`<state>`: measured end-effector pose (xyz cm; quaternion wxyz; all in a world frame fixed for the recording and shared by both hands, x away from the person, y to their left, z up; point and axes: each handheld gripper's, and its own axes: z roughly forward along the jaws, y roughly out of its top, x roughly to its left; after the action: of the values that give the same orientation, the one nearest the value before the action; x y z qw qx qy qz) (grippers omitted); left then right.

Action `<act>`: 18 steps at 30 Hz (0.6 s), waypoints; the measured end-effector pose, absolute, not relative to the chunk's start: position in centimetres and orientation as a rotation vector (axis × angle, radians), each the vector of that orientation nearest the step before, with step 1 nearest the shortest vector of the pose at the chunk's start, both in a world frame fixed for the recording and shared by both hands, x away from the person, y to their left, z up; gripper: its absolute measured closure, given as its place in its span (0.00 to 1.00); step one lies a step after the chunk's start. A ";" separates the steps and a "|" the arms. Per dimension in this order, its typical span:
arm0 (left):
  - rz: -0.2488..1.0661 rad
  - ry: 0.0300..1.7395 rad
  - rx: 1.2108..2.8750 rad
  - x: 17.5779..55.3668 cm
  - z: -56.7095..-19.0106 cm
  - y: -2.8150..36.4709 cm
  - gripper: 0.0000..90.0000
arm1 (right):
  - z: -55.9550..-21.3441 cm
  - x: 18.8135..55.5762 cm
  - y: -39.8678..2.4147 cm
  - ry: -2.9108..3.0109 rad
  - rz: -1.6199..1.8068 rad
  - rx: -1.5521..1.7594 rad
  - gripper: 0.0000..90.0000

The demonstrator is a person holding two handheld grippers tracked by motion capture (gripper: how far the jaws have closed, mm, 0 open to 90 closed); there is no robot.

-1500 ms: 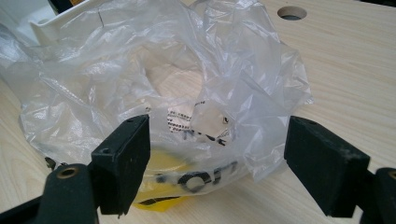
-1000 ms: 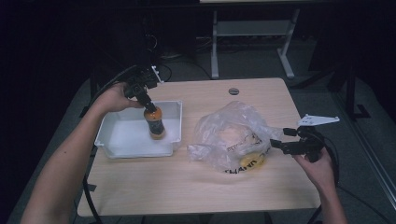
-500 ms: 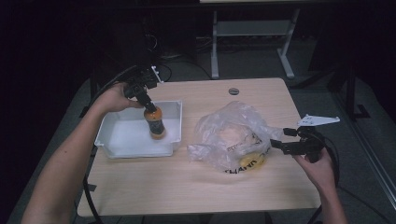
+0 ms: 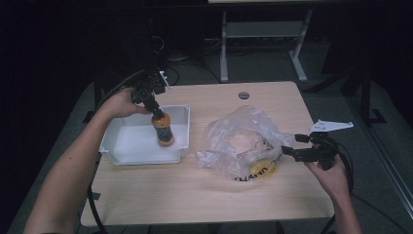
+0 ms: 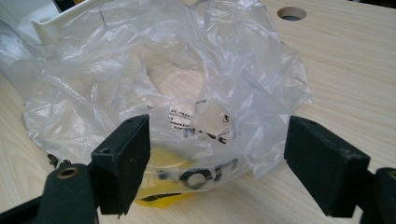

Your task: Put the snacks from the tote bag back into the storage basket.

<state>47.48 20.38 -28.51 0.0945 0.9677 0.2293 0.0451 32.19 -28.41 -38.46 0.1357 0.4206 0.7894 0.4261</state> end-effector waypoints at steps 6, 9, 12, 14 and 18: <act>0.112 0.647 2.888 47.5 -29.1 20.1 0.66 | -38.5 32.0 -28.5 2.281 1.234 1.226 0.24; 0.113 0.643 2.884 47.5 -29.0 20.1 0.66 | -38.5 31.9 -28.6 2.280 1.231 1.232 0.24; 0.112 0.633 2.883 47.5 -29.1 20.1 0.66 | -38.4 31.8 -28.6 2.276 1.235 1.226 0.24; 0.116 0.616 2.891 47.5 -29.2 20.1 0.66 | -38.4 31.8 -28.6 2.277 1.235 1.228 0.24; 0.109 0.622 2.889 47.4 -29.2 20.1 0.66 | -38.4 31.9 -28.5 2.284 1.231 1.222 0.24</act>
<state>47.41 20.12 -29.25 0.0922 0.9728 0.2096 0.0366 31.87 -28.48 -38.44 0.1366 0.4220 0.7890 0.4252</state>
